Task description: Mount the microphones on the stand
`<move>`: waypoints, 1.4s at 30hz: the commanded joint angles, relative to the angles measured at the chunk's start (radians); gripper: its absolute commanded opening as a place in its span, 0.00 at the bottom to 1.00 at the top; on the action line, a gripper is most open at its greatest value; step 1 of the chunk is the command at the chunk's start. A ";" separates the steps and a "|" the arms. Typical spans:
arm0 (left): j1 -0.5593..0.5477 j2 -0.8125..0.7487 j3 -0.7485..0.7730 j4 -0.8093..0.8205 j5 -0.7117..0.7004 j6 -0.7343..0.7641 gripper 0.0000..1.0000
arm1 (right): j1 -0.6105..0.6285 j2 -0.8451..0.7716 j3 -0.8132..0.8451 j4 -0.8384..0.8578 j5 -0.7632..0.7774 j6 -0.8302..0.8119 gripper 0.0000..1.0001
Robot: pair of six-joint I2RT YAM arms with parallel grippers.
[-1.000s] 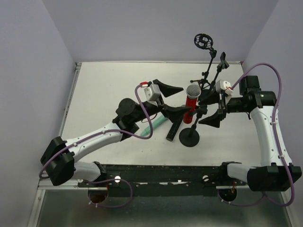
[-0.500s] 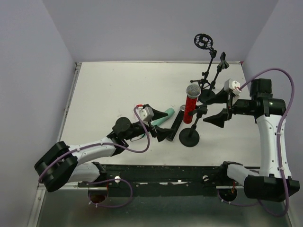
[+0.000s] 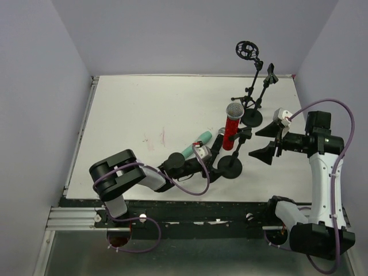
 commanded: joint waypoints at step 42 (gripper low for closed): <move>-0.241 0.175 0.299 0.138 -0.608 0.186 0.56 | -0.019 -0.027 -0.290 0.535 0.124 0.420 0.97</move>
